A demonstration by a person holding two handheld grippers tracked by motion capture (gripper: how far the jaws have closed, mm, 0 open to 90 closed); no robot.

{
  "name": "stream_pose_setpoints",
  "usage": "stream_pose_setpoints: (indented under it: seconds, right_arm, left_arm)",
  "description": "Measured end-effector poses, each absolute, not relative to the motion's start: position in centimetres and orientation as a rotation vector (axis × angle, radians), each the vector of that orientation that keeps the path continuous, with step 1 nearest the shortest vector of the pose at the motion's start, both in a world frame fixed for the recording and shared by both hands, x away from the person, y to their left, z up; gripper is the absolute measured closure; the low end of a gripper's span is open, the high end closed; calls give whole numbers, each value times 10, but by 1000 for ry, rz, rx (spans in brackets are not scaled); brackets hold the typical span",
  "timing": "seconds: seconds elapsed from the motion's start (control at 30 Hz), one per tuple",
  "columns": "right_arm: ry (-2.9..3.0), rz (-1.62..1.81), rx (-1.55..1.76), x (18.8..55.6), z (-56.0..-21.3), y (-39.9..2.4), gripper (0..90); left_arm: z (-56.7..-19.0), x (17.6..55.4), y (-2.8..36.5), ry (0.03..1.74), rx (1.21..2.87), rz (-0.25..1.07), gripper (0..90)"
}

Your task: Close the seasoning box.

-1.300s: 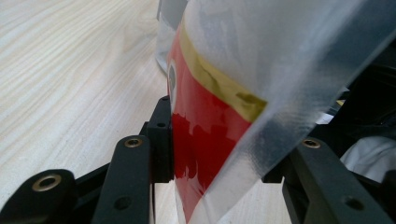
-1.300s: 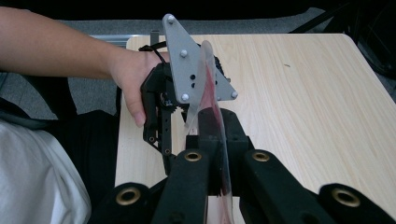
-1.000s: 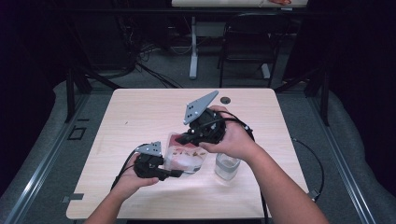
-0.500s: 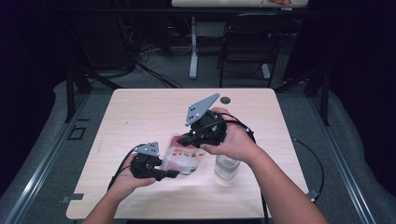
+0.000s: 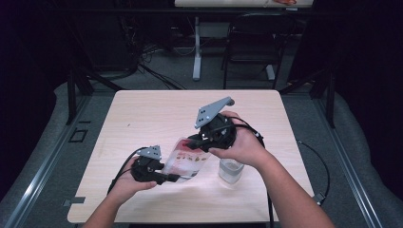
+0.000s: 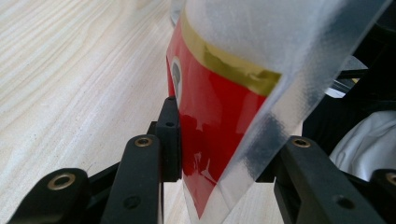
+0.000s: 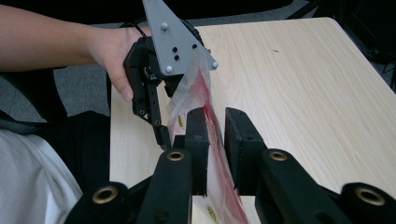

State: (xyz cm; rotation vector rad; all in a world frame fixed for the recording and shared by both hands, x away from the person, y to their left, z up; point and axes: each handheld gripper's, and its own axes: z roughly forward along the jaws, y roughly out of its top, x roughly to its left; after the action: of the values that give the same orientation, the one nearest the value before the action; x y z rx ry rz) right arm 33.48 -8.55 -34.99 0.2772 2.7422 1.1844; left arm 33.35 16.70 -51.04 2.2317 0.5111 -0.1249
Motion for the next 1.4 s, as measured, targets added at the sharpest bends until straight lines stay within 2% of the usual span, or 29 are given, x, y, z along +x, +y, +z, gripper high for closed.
stream_pose_setpoints:
  seconds: [0.4, 0.87, 1.4]
  right_arm:
    - [2697, 1187, 333, 330, -358, -99, 792]
    - [2679, 1165, 378, 328, -372, -111, 882]
    - [2671, 1202, 472, 331, -394, -122, 896]
  left_arm:
    - [-512, 333, 168, 520, 2250, -124, 649]
    - [-512, 332, 173, 532, 2277, -123, 658]
    - [-515, 333, 177, 560, 2310, -117, 667]
